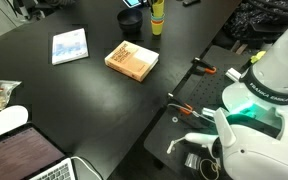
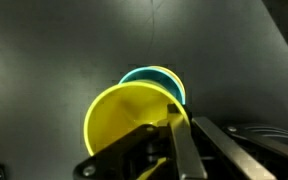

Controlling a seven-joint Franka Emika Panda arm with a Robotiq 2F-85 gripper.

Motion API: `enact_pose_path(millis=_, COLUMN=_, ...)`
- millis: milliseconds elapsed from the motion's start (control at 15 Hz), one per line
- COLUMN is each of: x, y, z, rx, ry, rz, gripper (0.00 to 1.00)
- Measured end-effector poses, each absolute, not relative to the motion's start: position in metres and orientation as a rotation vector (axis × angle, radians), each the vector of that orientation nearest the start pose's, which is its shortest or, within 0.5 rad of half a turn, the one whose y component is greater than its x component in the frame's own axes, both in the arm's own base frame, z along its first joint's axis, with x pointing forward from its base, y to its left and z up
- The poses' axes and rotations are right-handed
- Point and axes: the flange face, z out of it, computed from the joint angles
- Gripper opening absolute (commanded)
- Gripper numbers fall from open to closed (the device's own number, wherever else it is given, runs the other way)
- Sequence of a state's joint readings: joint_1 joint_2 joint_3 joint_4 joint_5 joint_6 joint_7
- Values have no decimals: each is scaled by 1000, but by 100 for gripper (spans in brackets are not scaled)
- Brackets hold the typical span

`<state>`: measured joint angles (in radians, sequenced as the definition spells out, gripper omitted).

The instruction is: Stack the cups on top of each other

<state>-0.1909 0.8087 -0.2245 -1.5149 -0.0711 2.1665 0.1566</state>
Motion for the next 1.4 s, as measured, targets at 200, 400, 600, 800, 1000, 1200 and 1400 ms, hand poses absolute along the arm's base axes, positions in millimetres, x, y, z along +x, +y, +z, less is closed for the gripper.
enact_pose_path(millis=200, x=647, y=-261, z=184, rx=-3238, ry=776, rz=266, gripper=44)
enact_pose_path(millis=400, x=647, y=-262, z=183, rx=-3233, ry=781, rz=266, gripper=67)
enact_pose_path(millis=600, x=645, y=-265, z=183, rx=-3218, ry=799, rz=264, gripper=91)
enact_pose_path(millis=800, x=645, y=-263, z=186, rx=-3165, ry=835, rz=246, gripper=100)
enact_pose_path(millis=1000, x=646, y=-256, z=193, rx=-3090, ry=893, rz=219, gripper=100)
enact_pose_path(millis=1200, x=647, y=-245, z=200, rx=-3040, ry=929, rz=209, gripper=100)
enact_pose_path(millis=1400, x=639, y=-231, z=208, rx=-3018, ry=931, rz=239, gripper=100)
